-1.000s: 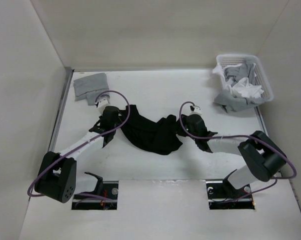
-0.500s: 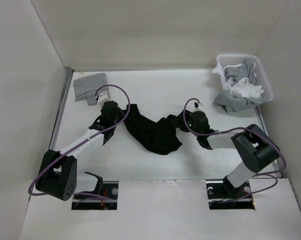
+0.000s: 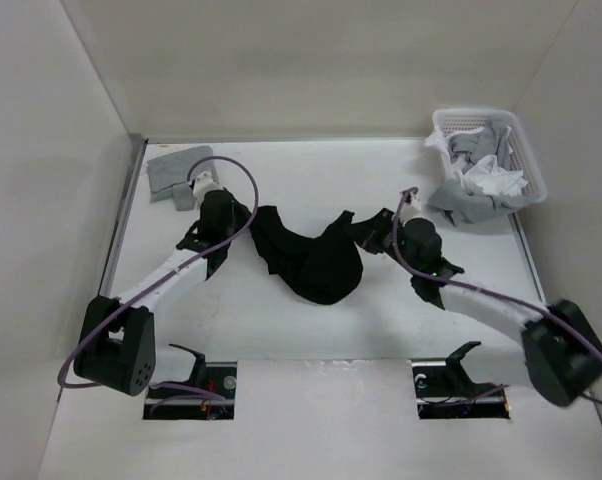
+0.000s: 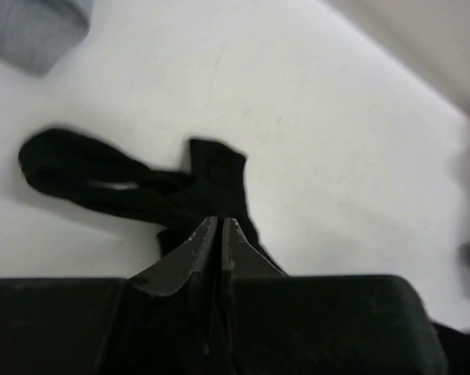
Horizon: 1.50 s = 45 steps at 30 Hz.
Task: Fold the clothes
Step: Flatten the tank top out
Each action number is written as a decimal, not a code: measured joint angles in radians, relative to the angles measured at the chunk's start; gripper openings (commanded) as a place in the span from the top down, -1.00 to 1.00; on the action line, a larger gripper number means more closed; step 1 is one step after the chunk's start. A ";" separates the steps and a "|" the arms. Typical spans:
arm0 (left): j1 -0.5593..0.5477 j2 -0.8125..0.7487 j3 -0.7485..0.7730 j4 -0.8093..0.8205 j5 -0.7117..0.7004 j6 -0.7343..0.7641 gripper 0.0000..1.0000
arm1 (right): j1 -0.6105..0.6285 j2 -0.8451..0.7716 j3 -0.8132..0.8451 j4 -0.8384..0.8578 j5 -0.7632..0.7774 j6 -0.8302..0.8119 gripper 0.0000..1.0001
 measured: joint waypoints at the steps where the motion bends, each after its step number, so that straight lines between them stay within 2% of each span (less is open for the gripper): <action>1: 0.002 0.001 0.027 0.000 0.001 -0.001 0.94 | 0.018 -0.086 0.021 -0.066 0.005 -0.008 0.83; 4: 0.019 -0.001 0.112 0.011 0.004 -0.001 0.94 | 0.090 -0.298 0.119 -0.240 0.019 -0.034 0.85; 5: 0.044 -0.018 0.150 0.014 0.010 -0.003 0.94 | 0.143 -0.401 0.178 -0.344 0.033 -0.044 0.85; 10: 0.105 -0.110 0.162 0.018 0.005 -0.011 0.94 | 0.231 -0.577 0.227 -0.500 0.059 -0.049 0.85; 13: 0.118 -0.148 0.162 0.021 -0.005 -0.018 0.94 | 0.201 -0.579 0.223 -0.541 0.070 -0.050 0.88; 16: 0.117 -0.139 0.156 0.021 -0.005 -0.024 0.94 | 0.069 -0.429 0.205 -0.523 0.051 -0.061 0.90; 19: 0.116 -0.110 0.119 0.023 -0.005 -0.033 0.94 | -0.071 -0.147 0.201 -0.462 0.027 -0.068 0.89; 24: 0.115 -0.084 0.006 0.015 -0.005 -0.050 0.94 | -0.203 0.261 0.266 -0.426 -0.001 -0.078 0.87; 25: 0.115 -0.084 -0.022 0.017 -0.005 -0.053 0.94 | -0.226 0.336 0.320 -0.435 -0.008 -0.080 0.81; 28: 0.116 -0.084 -0.076 0.010 -0.005 -0.058 0.94 | -0.275 0.480 0.500 -0.427 -0.023 -0.082 0.34; 29: 0.115 -0.084 -0.092 0.011 -0.005 -0.059 0.94 | -0.285 0.494 0.541 -0.425 -0.024 -0.086 0.18; 31: 0.114 -0.085 -0.119 0.011 -0.005 -0.060 0.94 | -0.296 0.481 0.579 -0.406 -0.018 -0.097 0.00; 33: 0.109 -0.090 -0.149 0.013 -0.005 -0.061 0.94 | -0.286 0.412 0.546 -0.383 0.003 -0.118 -0.09; 34: 0.105 -0.097 -0.169 0.012 -0.005 -0.061 0.94 | -0.267 0.347 0.492 -0.373 0.023 -0.130 0.01; 37: 0.095 -0.130 -0.219 0.006 -0.004 -0.061 0.94 | -0.165 0.145 0.311 -0.366 0.069 -0.159 0.85; 38: 0.090 -0.143 -0.230 0.003 -0.005 -0.061 0.94 | -0.128 0.101 0.264 -0.360 0.083 -0.165 0.91; 40: 0.075 -0.169 -0.248 0.004 -0.006 -0.060 0.94 | -0.037 0.019 0.152 -0.357 0.106 -0.187 0.90; 41: 0.066 -0.179 -0.251 0.004 -0.006 -0.060 0.94 | -0.006 -0.002 0.109 -0.359 0.111 -0.193 0.82; 43: 0.048 -0.192 -0.252 0.008 -0.006 -0.060 0.94 | 0.029 -0.023 0.020 -0.359 0.130 -0.199 0.43; 45: 0.035 -0.197 -0.252 0.017 -0.005 -0.060 0.94 | 0.027 -0.030 -0.068 -0.358 0.151 -0.200 0.17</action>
